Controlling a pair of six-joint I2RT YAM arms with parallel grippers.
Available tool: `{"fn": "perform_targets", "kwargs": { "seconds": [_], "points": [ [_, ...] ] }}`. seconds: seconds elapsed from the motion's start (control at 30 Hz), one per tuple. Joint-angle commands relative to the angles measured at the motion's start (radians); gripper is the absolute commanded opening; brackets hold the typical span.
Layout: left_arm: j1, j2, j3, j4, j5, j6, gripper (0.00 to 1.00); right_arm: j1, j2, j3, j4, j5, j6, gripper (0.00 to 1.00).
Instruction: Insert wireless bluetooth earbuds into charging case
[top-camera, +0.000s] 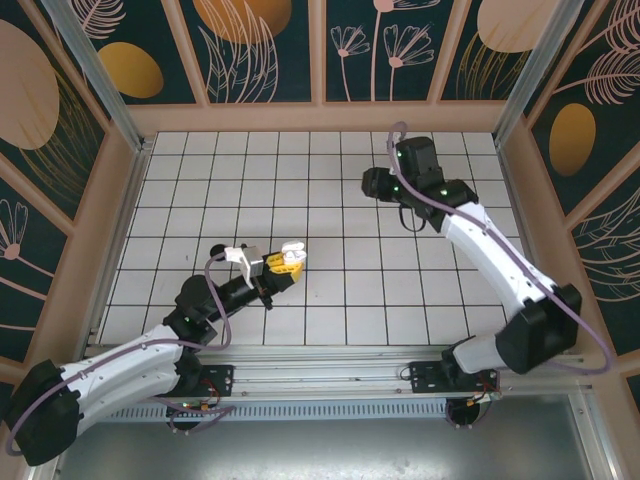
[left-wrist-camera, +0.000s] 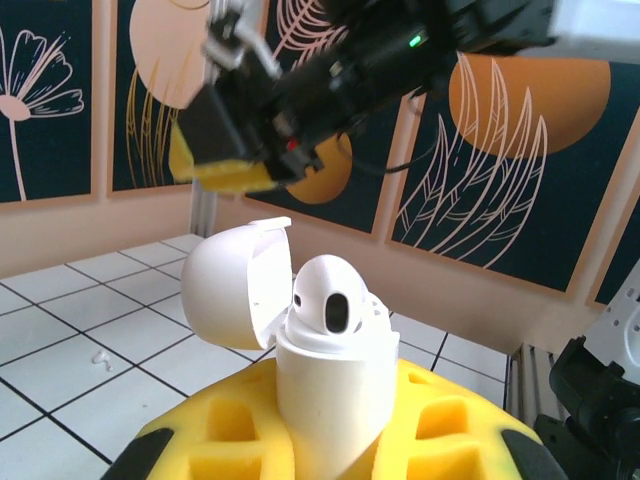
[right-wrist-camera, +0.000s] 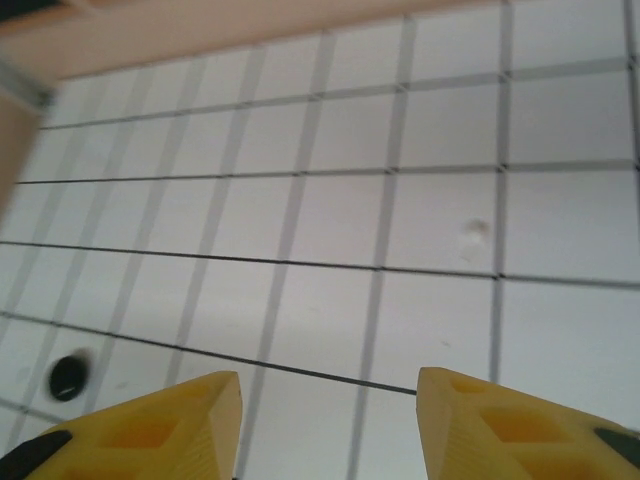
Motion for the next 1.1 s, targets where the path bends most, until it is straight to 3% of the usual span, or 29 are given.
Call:
{"fn": "perform_targets", "kwargs": {
  "seconds": [0.0, 0.33, 0.57, 0.8, 1.07],
  "points": [
    [-0.001, -0.02, -0.013, 0.019, -0.025, -0.002, 0.0, -0.062, 0.119, -0.001, 0.004, -0.069, 0.04, 0.48],
    [0.0, -0.024, -0.043, 0.025, -0.07, -0.004, 0.0, -0.134, 0.532, 0.232, -0.036, -0.117, 0.017, 0.46],
    [0.001, 0.002, -0.001, -0.014, -0.085, 0.04, 0.0, -0.126, 0.782, 0.507, -0.19, 0.003, 0.003, 0.42],
    [0.001, 0.063, 0.081, -0.095, -0.065, 0.119, 0.0, -0.102, 0.903, 0.647, -0.257, 0.063, 0.001, 0.4],
    [0.0, 0.127, 0.118, -0.099, -0.032, 0.135, 0.0, -0.063, 0.953, 0.679, -0.286, 0.104, -0.017, 0.26]
  ]
}}
